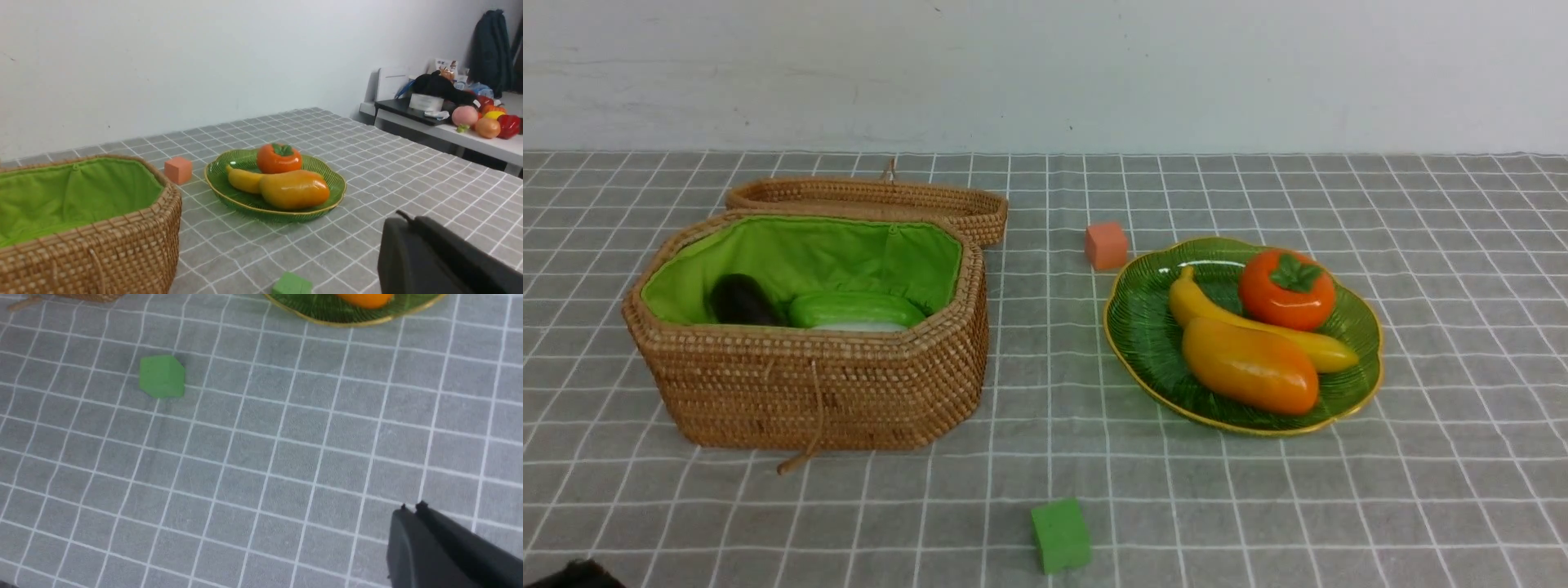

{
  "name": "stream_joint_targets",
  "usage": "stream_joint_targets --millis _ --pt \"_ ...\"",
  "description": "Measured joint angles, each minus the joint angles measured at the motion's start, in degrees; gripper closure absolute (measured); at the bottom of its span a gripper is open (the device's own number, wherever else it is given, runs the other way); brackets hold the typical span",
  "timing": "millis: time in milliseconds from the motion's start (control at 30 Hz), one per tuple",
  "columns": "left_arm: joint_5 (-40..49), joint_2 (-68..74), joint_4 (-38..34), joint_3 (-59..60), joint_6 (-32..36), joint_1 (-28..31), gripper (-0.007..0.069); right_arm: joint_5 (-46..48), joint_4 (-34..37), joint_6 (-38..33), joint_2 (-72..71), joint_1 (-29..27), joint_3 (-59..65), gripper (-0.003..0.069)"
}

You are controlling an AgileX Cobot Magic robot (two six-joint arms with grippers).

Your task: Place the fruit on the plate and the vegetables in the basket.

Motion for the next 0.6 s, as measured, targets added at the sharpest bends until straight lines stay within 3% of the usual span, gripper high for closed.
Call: stream_joint_targets --millis 200,433,600 --pt "-0.6 0.0 0.0 5.0 -0.1 0.0 0.0638 -3.7 -7.0 7.5 -15.2 0.0 8.7 0.0662" --pt "2.4 0.0 0.2 9.9 -0.1 0.0 0.0638 -26.6 -12.5 18.7 -25.7 0.0 22.2 0.0655" --pt "4.9 0.0 0.2 10.8 -0.1 0.0 0.0638 -32.1 -12.6 19.6 -26.7 0.0 27.9 0.0654"
